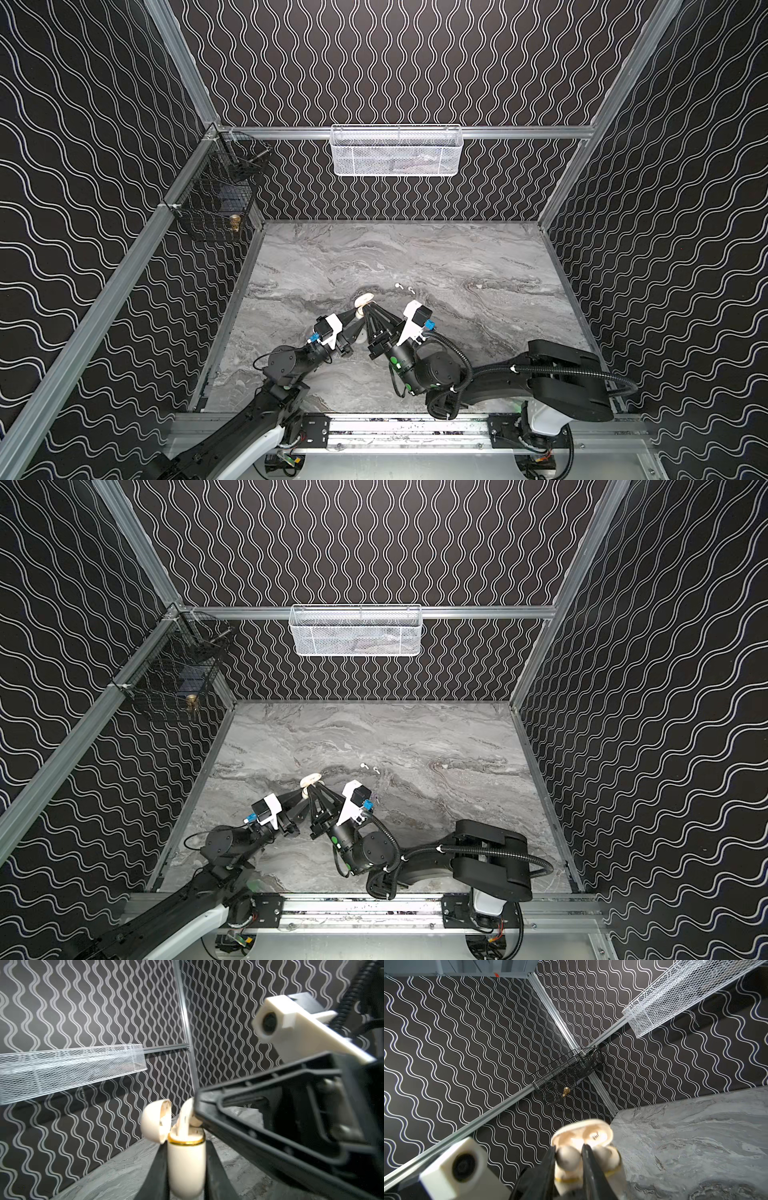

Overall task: Insert the wireless bluetooth earbuds into the charging case
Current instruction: 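Lower the earbud stem into the empty case slot with the right gripper, then open the right gripper, draw back, then return toward the case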

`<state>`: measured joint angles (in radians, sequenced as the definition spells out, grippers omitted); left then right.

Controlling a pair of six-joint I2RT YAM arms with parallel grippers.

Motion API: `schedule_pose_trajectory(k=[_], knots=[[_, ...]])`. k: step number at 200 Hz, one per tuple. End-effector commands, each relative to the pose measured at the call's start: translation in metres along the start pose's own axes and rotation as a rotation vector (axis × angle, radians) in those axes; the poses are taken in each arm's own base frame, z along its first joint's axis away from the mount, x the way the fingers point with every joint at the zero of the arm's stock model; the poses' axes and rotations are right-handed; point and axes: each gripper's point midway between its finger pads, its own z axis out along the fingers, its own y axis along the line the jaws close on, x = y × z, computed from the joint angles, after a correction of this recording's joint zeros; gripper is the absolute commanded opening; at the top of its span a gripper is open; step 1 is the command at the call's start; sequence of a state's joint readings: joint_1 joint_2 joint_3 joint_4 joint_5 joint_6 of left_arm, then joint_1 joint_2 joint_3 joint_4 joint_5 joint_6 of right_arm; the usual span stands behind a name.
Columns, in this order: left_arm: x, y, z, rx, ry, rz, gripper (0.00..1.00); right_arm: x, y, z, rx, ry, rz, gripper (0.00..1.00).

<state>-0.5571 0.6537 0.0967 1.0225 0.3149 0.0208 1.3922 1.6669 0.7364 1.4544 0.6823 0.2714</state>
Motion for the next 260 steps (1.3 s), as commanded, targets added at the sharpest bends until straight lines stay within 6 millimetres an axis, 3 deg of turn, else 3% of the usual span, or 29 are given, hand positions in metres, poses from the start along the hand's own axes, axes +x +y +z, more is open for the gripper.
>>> schedule_pose_trajectory(k=[1, 30, 51, 93, 138, 182, 260], knots=[[-0.024, 0.001, 0.0, -0.005, -0.095, 0.019, 0.0, 0.007, -0.002, 0.0, 0.016, 0.04, -0.034, 0.3], [-0.025, 0.0, 0.001, 0.005, -0.1, 0.017, 0.0, -0.001, -0.002, -0.001, 0.025, 0.04, -0.047, 0.41], [-0.024, 0.0, 0.001, 0.005, -0.093, 0.014, 0.0, -0.017, -0.003, -0.007, 0.029, 0.016, -0.054, 0.47], [-0.02, 0.0, 0.004, 0.01, -0.081, 0.012, 0.0, -0.059, 0.006, -0.022, 0.002, 0.023, -0.064, 0.45], [-0.015, -0.001, 0.006, 0.018, -0.06, 0.016, 0.0, -0.076, 0.012, -0.019, 0.01, 0.091, -0.135, 0.37], [-0.013, -0.004, 0.008, 0.039, -0.06, 0.014, 0.0, -0.07, -0.001, -0.003, 0.047, 0.216, -0.185, 0.27], [-0.01, -0.005, 0.01, 0.045, -0.038, 0.019, 0.0, -0.02, 0.0, 0.021, 0.043, 0.392, -0.265, 0.19]])
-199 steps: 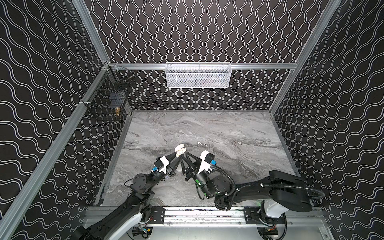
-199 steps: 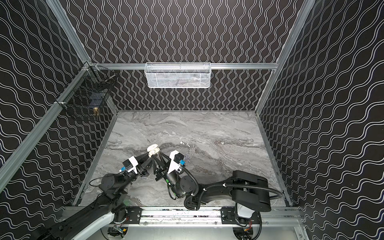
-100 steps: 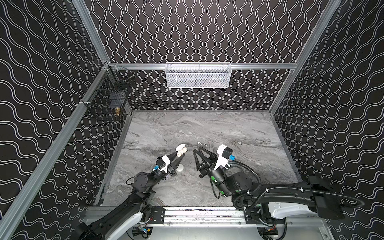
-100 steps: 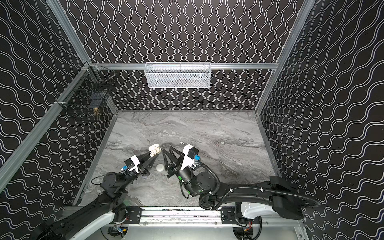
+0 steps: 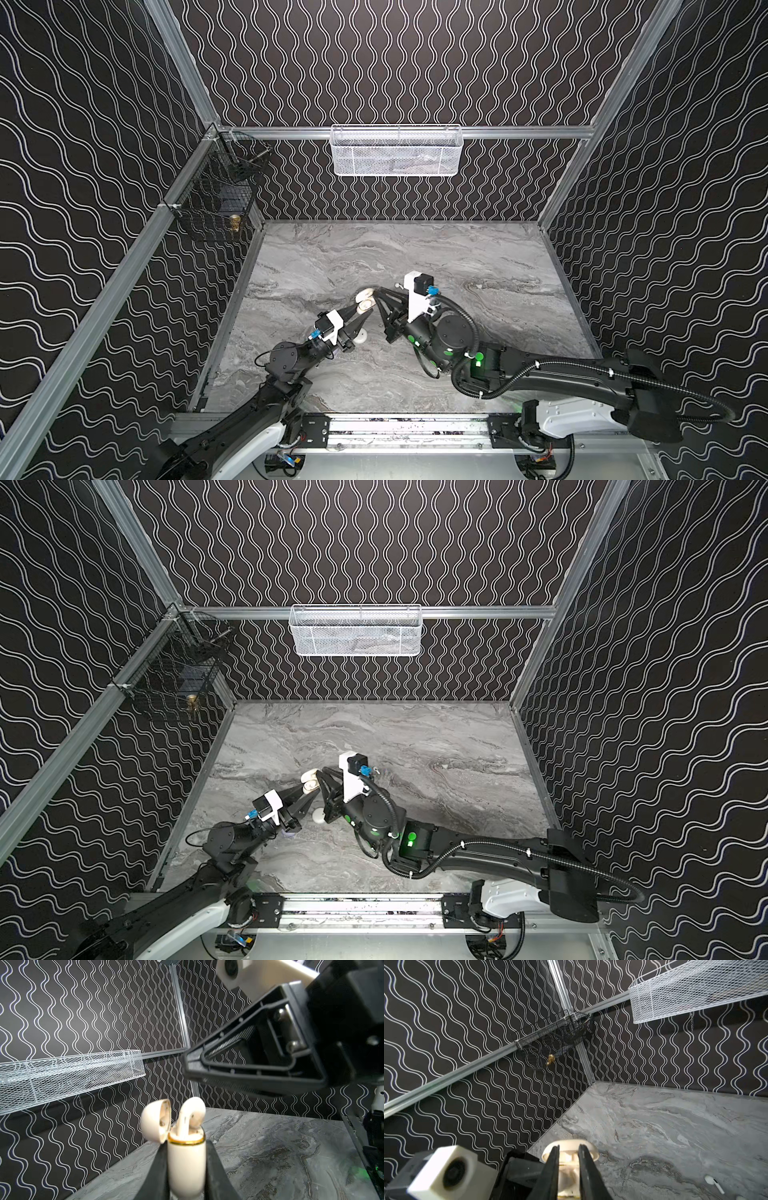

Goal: Insert the wireless bluetooth earbuds into the charging case

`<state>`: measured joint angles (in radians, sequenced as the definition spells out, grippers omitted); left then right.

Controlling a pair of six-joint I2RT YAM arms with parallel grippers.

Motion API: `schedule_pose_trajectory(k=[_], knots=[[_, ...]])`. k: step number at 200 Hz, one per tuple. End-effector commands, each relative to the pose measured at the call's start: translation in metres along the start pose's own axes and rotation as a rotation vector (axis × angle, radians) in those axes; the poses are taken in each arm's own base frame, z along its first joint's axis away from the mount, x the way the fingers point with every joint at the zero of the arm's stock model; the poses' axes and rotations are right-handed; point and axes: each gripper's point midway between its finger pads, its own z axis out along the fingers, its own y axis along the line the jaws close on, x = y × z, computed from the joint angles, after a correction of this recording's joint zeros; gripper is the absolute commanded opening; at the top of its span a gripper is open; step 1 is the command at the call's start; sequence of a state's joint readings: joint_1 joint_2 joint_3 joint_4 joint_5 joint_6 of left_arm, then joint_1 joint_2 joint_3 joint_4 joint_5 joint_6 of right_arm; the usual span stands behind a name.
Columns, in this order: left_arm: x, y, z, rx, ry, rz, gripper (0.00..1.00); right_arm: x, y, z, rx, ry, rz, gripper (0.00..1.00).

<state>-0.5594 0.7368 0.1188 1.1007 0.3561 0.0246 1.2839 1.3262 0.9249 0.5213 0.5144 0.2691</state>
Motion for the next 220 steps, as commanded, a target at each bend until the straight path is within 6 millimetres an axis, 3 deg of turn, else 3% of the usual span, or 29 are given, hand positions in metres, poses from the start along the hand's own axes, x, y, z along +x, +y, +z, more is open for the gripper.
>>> schedule_pose_trajectory(k=[1, 30, 70, 111, 128, 149, 163, 184, 220], knots=[[-0.007, 0.0, 0.001, 0.004, -0.021, 0.012, 0.0, 0.014, 0.006, 0.009, -0.012, 0.064, -0.028, 0.2], [-0.008, -0.001, 0.001, 0.008, -0.033, 0.009, 0.0, 0.03, 0.004, 0.017, 0.012, 0.105, -0.032, 0.18], [-0.009, -0.001, 0.001, 0.009, -0.037, 0.008, 0.0, 0.024, 0.0, 0.013, 0.03, 0.076, 0.003, 0.15], [-0.001, -0.002, 0.004, 0.021, 0.001, 0.019, 0.0, -0.029, -0.017, -0.014, 0.081, -0.03, -0.047, 0.2], [0.004, -0.005, 0.009, 0.046, 0.028, 0.024, 0.0, -0.047, -0.04, -0.02, 0.119, -0.026, -0.077, 0.25], [0.006, -0.015, 0.015, 0.124, 0.04, 0.018, 0.0, -0.061, -0.073, -0.01, 0.124, 0.051, -0.055, 0.31], [0.01, -0.022, 0.019, 0.175, 0.053, 0.014, 0.0, -0.052, -0.093, 0.002, 0.13, 0.149, -0.057, 0.35], [0.014, -0.032, 0.024, 0.246, 0.06, 0.008, 0.0, -0.031, -0.108, 0.019, 0.14, 0.306, -0.097, 0.36], [0.018, -0.047, 0.027, 0.337, 0.069, 0.0, 0.0, 0.008, -0.101, 0.032, -0.005, 0.481, -0.136, 0.41]])
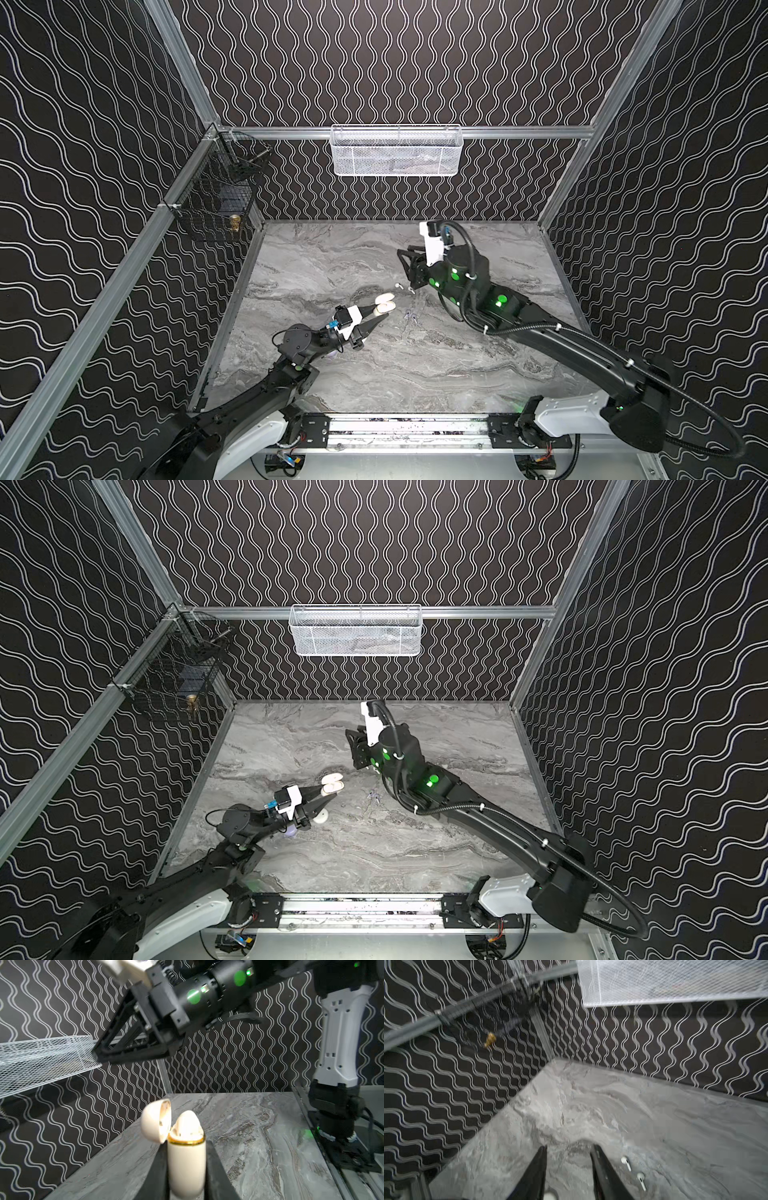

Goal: Insert the wireless bluetooth earbuds into the charging case

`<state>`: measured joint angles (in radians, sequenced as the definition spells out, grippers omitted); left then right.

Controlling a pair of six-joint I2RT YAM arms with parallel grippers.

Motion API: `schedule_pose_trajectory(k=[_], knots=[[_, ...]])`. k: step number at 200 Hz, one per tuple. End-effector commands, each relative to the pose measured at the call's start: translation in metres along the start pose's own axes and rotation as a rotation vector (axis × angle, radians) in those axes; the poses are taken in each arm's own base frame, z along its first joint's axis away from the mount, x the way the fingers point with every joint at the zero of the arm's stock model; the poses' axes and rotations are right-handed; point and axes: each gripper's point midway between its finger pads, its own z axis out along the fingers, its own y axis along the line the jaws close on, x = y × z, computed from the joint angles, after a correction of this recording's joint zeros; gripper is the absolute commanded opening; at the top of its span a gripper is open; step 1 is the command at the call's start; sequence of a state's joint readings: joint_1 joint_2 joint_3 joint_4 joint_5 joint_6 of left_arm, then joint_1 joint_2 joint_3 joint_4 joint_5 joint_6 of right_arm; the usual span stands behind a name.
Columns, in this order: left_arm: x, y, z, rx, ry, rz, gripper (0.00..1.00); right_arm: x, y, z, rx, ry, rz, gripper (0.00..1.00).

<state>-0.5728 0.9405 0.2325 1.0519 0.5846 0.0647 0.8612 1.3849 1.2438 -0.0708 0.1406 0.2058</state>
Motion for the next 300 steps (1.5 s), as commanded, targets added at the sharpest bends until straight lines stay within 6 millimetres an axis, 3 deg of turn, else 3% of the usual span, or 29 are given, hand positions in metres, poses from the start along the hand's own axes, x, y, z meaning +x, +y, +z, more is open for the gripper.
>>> schedule_pose_trajectory(k=[1, 66, 136, 160, 173, 194, 227, 248, 264, 300], knots=[[-0.008, -0.013, 0.004, 0.088, -0.03, 0.035, 0.0, 0.038, 0.021, 0.004, -0.158, 0.178, -0.068, 0.41], [-0.004, -0.009, 0.005, 0.067, -0.02, 0.029, 0.0, 0.055, 0.06, -0.015, -0.419, 0.221, -0.103, 0.47], [0.0, 0.002, 0.003, -0.01, 0.0, 0.024, 0.0, 0.07, 0.06, -0.035, -0.447, 0.231, -0.075, 0.44], [0.011, 0.018, 0.003, -0.102, 0.042, -0.024, 0.0, 0.053, 0.041, -0.038, -0.32, 0.156, -0.041, 0.42], [0.024, 0.041, 0.0, -0.231, 0.083, -0.089, 0.0, 0.041, 0.025, -0.042, -0.221, 0.103, -0.012, 0.42], [0.06, 0.096, -0.015, -0.511, 0.212, -0.275, 0.0, 0.022, 0.002, -0.053, -0.108, -0.03, 0.045, 0.51], [0.109, 0.155, -0.053, -0.808, 0.299, -0.585, 0.0, 0.041, -0.01, -0.049, -0.074, -0.067, 0.048, 0.6], [0.139, 0.172, -0.073, -0.942, 0.413, -0.706, 0.0, 0.058, -0.018, -0.031, -0.029, -0.016, 0.034, 0.62], [0.153, 0.177, -0.077, -0.955, 0.456, -0.752, 0.0, 0.073, -0.019, -0.016, -0.028, 0.023, 0.025, 0.65], [0.191, 0.184, -0.095, -1.007, 0.524, -0.855, 0.0, 0.112, 0.002, 0.009, -0.072, 0.102, -0.08, 0.78]])
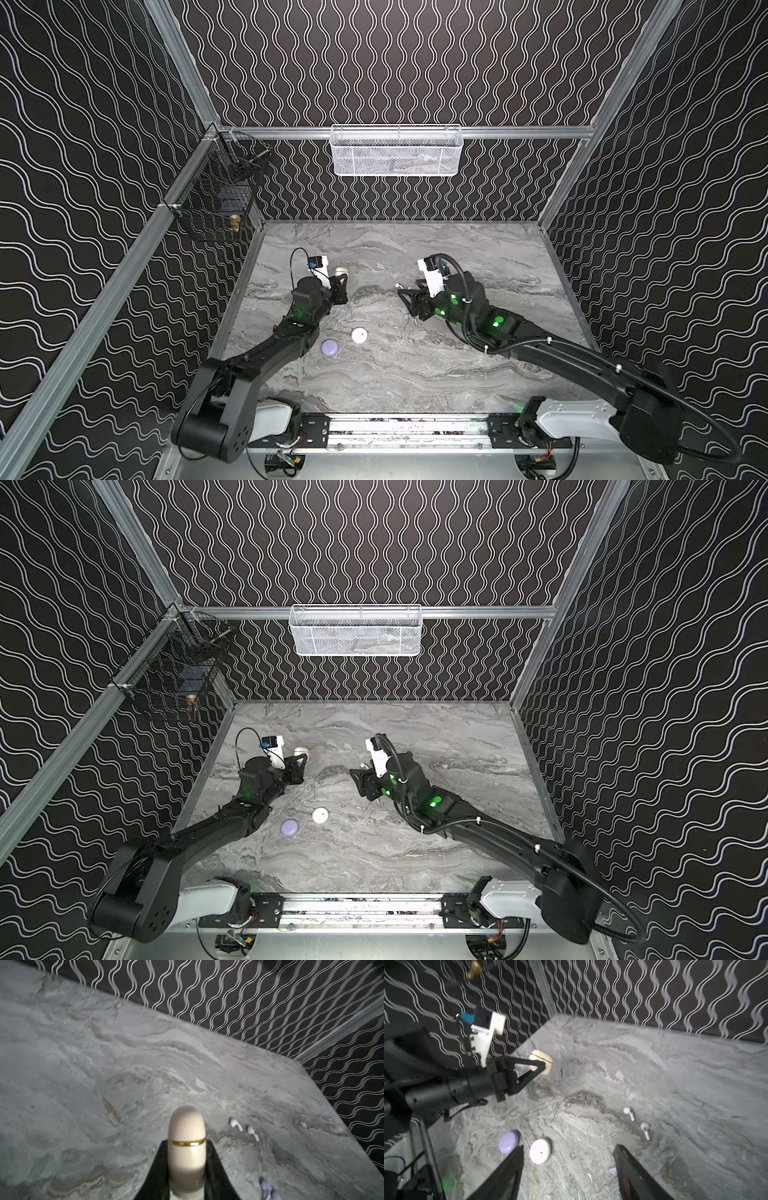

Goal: Insert the wireless bluetooth earbuds into the charging case

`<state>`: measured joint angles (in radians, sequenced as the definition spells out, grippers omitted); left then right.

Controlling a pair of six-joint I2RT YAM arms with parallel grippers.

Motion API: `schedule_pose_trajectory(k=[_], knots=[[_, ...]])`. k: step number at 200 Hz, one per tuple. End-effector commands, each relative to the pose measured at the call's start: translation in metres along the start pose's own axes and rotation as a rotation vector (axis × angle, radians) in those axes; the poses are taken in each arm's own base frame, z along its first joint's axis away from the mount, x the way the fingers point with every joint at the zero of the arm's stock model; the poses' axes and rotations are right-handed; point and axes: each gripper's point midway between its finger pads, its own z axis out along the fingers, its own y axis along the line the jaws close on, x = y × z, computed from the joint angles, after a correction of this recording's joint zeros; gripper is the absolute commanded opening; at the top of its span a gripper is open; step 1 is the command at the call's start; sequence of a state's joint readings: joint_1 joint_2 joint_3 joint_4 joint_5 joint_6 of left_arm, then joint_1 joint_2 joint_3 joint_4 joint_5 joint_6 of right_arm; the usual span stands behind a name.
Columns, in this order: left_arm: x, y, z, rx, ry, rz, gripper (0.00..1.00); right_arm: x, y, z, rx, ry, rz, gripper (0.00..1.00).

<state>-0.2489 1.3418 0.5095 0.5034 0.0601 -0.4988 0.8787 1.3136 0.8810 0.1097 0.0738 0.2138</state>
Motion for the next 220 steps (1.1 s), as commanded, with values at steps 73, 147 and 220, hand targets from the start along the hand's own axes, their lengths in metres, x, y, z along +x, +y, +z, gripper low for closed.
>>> schedule_pose_trajectory(k=[73, 147, 220], knots=[[0.044, 0.048, 0.043, -0.036, 0.23, -0.216, 0.0, 0.086, 0.065, 0.067, 0.008, 0.131, -0.182, 0.89], [0.075, 0.082, 0.065, -0.091, 0.349, -0.317, 0.0, 0.132, 0.065, 0.108, 0.162, 0.213, -0.066, 0.99], [0.086, 0.09, 0.07, -0.125, 0.386, -0.321, 0.42, 0.17, 0.064, 0.129, 0.212, 0.321, -0.101, 0.99]])
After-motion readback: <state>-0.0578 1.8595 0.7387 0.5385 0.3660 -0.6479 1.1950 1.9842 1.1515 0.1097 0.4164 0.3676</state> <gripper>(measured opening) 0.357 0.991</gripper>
